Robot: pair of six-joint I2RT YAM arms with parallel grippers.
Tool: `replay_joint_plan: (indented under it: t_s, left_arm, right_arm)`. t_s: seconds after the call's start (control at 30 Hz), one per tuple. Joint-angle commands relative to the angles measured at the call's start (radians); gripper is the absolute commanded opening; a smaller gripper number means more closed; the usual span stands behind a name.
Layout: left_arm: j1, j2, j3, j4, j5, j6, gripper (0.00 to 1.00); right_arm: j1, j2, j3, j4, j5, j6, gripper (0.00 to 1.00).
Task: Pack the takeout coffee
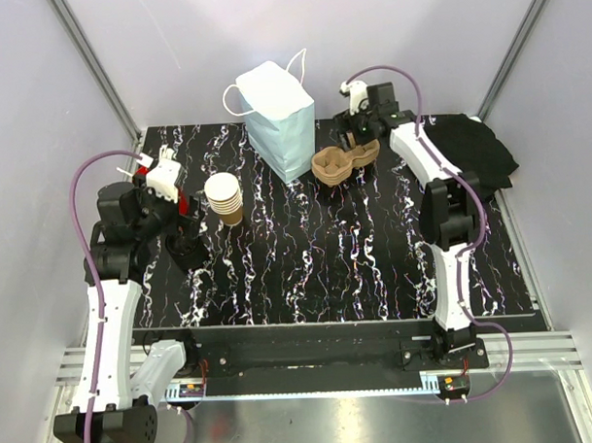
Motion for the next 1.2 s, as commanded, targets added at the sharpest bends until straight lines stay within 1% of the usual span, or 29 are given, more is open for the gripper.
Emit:
replay_joint_plan:
  t_s: [0.0, 0.23, 0.43, 0.57, 0.63, 0.7, 0.73, 0.8, 0.93, 1.17]
  left_arm:
    - [0.006, 0.003, -0.014, 0.057, 0.032, -0.013, 0.99]
    - [0.006, 0.010, -0.017, 0.059, 0.041, -0.013, 0.99]
    - [0.006, 0.012, -0.020, 0.061, 0.050, -0.014, 0.99]
    - [0.008, 0.010, -0.023, 0.064, 0.050, -0.014, 0.99]
    - [0.006, 0.010, -0.023, 0.062, 0.052, -0.014, 0.99]
    - [0.006, 0.010, -0.024, 0.062, 0.050, -0.014, 0.99]
    - [0.006, 0.010, -0.026, 0.064, 0.053, -0.014, 0.99]
    - [0.008, 0.012, -0.027, 0.064, 0.055, -0.014, 0.99]
    - [0.011, 0.012, -0.029, 0.065, 0.057, -0.014, 0.99]
    - [0.015, 0.012, -0.030, 0.064, 0.064, -0.014, 0.99]
  right_arm:
    - [0.036, 0.043, 0.059, -0.013, 0.040, -0.041, 0.85]
    - [0.043, 0.092, 0.066, -0.030, 0.077, -0.059, 0.86]
    - [0.043, 0.129, 0.091, -0.044, 0.130, -0.074, 0.84]
    - [0.043, 0.147, 0.102, -0.042, 0.140, -0.079, 0.81]
    - [0.043, 0.155, 0.106, -0.044, 0.141, -0.077, 0.77]
    - [0.045, 0.158, 0.109, -0.044, 0.144, -0.076, 0.75]
    - [0.043, 0.158, 0.109, -0.044, 0.146, -0.076, 0.71]
    - [0.043, 0.160, 0.111, -0.044, 0.158, -0.074, 0.68]
    - [0.040, 0.173, 0.128, -0.044, 0.212, -0.076, 0.66]
    - [0.014, 0.199, 0.169, -0.042, 0.245, -0.067, 0.63]
